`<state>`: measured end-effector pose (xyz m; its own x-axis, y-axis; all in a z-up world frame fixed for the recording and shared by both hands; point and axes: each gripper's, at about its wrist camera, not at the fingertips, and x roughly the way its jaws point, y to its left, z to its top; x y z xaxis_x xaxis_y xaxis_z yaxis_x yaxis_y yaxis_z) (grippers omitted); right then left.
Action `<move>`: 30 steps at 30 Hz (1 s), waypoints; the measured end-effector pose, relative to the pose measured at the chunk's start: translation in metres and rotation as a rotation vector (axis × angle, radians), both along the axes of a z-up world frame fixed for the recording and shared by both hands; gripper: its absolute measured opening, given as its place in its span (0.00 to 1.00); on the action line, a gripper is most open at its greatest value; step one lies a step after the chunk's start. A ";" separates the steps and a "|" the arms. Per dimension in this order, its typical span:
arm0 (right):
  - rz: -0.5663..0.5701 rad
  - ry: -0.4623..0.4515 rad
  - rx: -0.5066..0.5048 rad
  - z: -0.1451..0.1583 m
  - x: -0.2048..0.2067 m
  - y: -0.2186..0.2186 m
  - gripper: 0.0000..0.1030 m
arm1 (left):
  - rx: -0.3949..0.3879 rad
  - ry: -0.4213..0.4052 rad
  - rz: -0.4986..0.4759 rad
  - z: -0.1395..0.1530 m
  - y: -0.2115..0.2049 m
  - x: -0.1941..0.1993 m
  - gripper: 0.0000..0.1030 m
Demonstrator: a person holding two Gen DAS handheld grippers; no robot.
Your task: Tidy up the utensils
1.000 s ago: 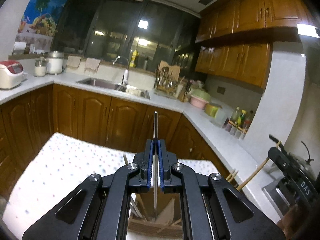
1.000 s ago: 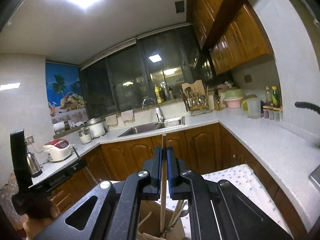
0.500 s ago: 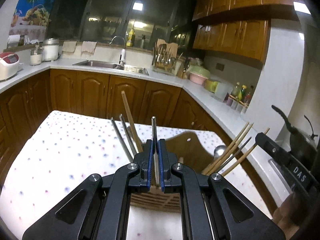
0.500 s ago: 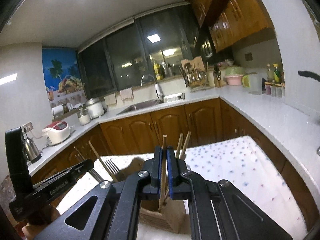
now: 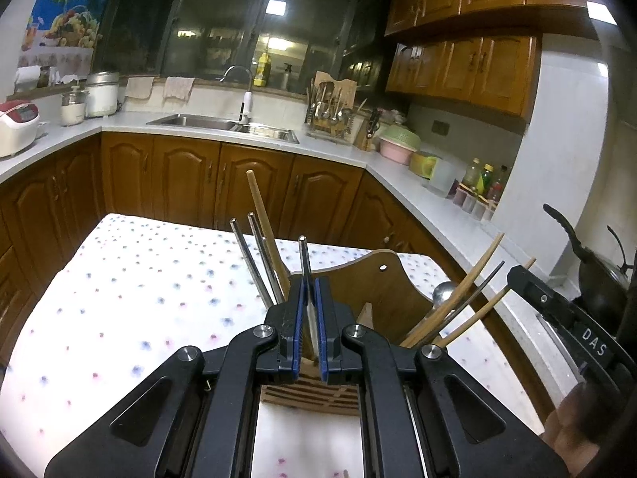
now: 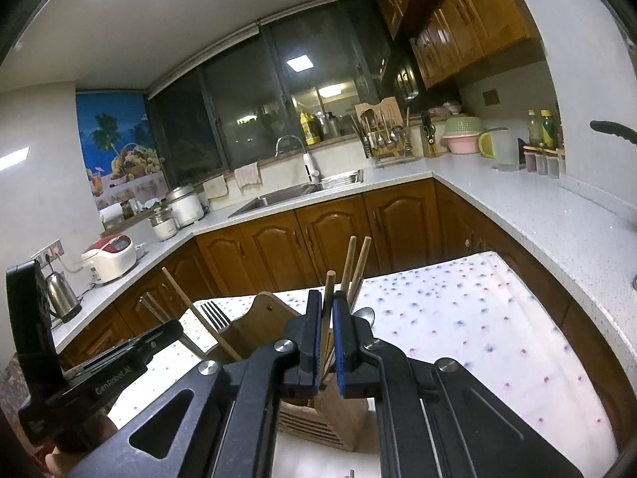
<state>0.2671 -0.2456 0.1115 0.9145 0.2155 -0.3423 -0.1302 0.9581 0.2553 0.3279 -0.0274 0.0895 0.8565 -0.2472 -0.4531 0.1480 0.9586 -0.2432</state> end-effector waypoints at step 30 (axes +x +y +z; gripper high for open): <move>0.004 -0.043 0.143 -0.021 -0.087 -0.007 0.88 | -0.077 0.027 0.103 -0.021 0.049 -0.110 0.76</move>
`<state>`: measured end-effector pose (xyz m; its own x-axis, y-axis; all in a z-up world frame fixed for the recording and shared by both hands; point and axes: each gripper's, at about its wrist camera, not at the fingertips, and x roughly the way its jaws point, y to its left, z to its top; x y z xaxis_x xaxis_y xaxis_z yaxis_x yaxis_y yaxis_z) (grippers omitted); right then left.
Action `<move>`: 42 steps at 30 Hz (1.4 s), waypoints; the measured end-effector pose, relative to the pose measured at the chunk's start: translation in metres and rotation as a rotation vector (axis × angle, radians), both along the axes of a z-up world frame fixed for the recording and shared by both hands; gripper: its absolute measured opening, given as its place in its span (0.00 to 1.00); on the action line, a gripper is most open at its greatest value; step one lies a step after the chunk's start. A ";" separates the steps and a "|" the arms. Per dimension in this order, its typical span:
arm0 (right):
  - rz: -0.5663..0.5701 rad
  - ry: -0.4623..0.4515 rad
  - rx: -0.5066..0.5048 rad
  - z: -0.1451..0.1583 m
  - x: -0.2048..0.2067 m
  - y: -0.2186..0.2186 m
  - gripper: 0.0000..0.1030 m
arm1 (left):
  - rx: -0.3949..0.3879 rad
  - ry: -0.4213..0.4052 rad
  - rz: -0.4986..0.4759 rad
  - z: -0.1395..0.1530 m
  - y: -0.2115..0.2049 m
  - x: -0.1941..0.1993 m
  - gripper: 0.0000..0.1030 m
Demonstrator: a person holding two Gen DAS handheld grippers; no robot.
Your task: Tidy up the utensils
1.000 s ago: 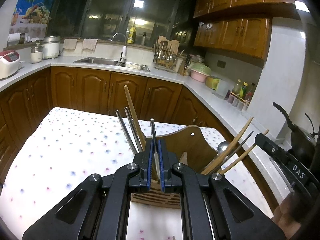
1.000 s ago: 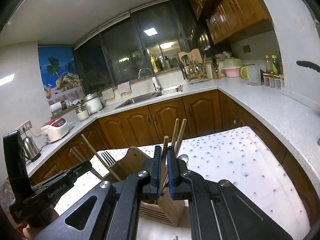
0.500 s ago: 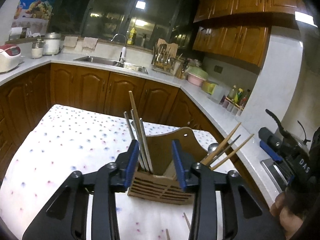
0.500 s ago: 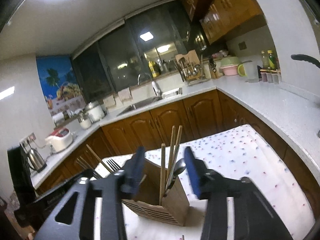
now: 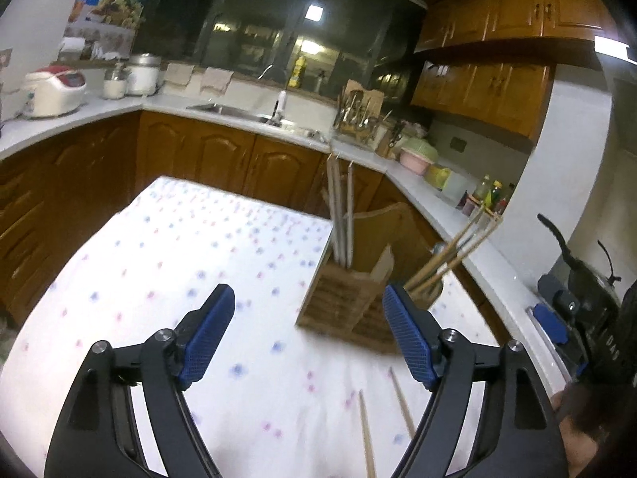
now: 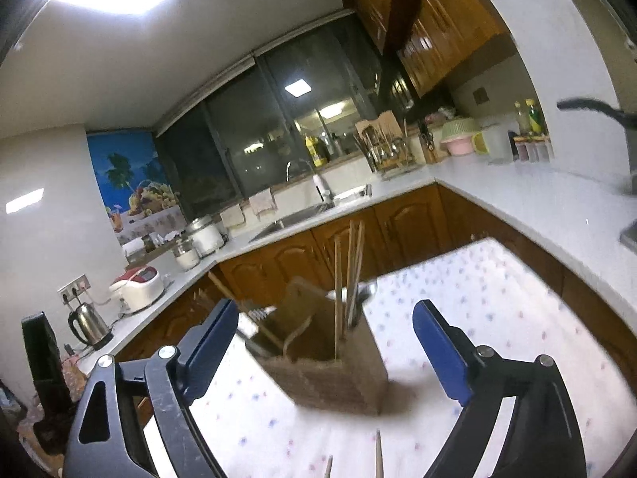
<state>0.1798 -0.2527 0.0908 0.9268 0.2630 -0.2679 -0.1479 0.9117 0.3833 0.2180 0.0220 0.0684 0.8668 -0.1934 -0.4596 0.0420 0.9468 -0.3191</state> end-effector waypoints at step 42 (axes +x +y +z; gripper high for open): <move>-0.042 -0.102 -0.226 -0.055 -0.169 0.039 1.00 | 0.182 -0.089 0.101 -0.060 0.012 -0.162 1.00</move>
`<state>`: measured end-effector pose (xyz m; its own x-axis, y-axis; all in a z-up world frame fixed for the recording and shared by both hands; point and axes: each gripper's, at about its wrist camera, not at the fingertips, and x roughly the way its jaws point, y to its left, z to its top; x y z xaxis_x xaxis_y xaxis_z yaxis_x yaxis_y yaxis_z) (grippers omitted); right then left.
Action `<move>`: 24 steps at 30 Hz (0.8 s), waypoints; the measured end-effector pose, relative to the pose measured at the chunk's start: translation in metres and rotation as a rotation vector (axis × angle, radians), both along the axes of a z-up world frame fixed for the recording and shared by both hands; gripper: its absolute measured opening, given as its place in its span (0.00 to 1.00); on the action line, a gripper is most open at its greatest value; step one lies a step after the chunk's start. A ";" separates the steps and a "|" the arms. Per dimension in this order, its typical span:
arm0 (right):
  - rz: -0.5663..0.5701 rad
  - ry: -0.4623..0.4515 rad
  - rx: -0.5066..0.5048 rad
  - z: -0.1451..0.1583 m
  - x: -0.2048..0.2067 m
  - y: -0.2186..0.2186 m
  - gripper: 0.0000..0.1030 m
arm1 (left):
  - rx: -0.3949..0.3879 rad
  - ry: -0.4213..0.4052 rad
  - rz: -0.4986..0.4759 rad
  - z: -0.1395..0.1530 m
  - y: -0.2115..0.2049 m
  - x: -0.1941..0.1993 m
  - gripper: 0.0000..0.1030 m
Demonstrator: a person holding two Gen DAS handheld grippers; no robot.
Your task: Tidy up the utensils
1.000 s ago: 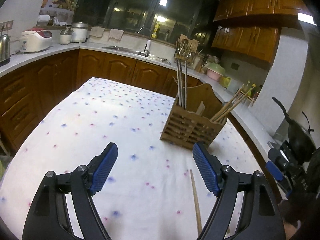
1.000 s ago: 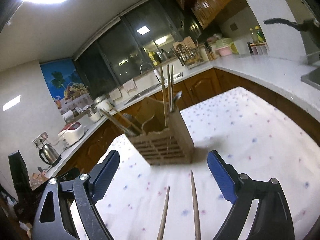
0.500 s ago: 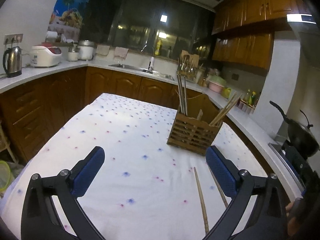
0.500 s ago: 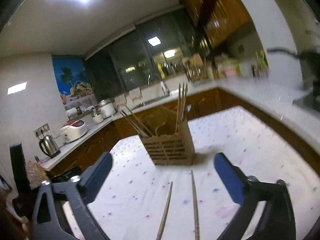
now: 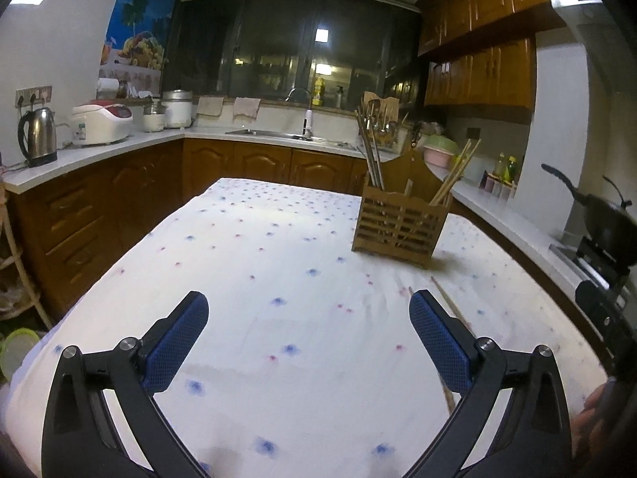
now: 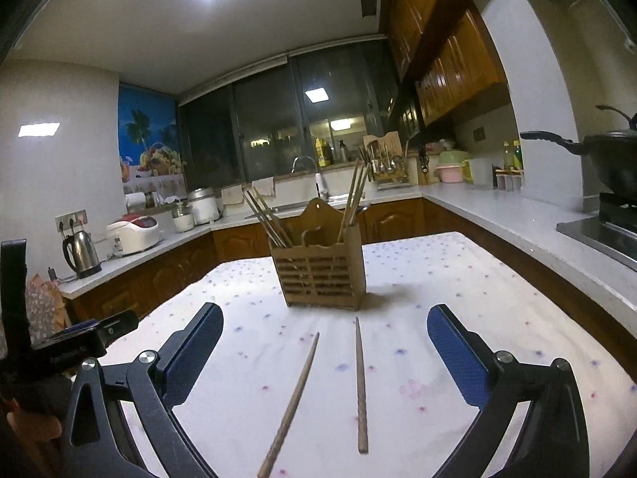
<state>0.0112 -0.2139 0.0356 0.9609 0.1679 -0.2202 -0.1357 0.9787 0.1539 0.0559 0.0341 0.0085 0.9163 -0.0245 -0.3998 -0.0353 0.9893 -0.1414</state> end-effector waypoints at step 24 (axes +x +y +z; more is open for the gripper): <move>-0.020 0.008 -0.059 -0.021 -0.029 -0.002 1.00 | 0.166 -0.017 0.010 -0.020 -0.024 -0.021 1.00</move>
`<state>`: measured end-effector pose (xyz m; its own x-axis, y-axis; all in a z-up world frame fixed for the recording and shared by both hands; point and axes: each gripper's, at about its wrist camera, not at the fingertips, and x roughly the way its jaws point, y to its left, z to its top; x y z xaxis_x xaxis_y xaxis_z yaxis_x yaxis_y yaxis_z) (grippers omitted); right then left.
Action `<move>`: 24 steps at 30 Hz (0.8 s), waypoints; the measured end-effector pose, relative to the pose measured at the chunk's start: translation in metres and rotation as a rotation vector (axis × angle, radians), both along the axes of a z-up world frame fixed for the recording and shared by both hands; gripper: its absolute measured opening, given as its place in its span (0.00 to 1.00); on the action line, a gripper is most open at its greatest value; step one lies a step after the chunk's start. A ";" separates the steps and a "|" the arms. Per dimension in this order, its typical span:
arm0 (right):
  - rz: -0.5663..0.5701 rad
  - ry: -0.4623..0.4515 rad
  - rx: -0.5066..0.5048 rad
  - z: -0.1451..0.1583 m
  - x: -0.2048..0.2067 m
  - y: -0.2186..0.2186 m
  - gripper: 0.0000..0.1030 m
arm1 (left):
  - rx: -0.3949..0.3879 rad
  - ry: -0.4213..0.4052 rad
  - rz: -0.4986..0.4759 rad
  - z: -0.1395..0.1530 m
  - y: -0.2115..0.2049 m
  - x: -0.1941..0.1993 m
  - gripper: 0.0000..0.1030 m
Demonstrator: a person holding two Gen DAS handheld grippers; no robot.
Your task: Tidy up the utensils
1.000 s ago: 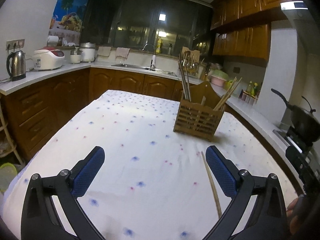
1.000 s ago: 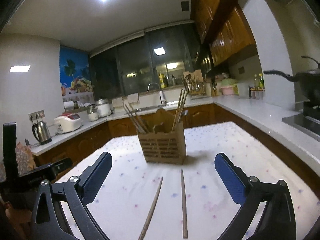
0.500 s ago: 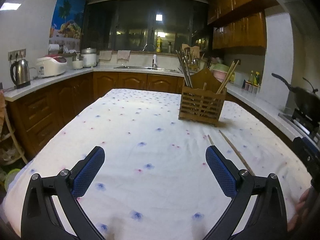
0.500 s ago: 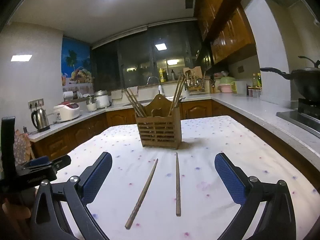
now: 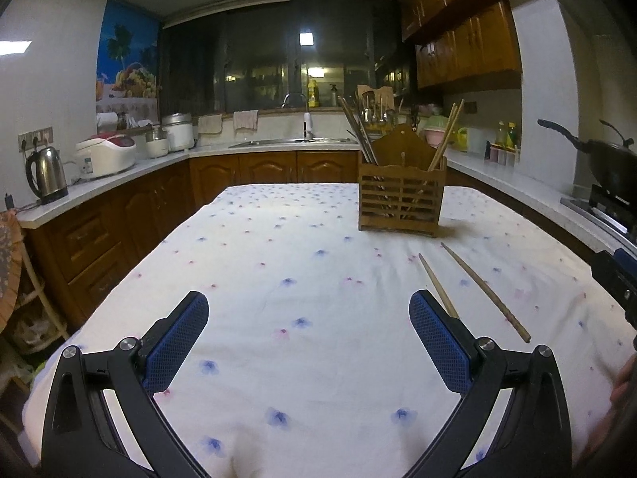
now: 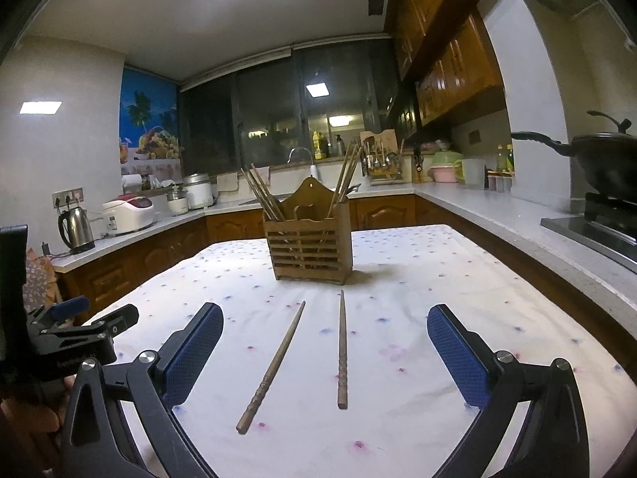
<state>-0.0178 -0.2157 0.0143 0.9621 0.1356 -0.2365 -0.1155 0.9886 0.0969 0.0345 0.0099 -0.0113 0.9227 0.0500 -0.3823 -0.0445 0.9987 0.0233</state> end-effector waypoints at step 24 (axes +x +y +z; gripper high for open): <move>0.013 -0.008 0.005 -0.003 -0.008 0.001 1.00 | 0.005 -0.026 0.000 -0.001 -0.002 -0.009 1.00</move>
<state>-0.0255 -0.2145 0.0113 0.9621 0.1497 -0.2281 -0.1295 0.9864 0.1012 0.0253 0.0074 -0.0122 0.9323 0.0516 -0.3581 -0.0449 0.9986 0.0269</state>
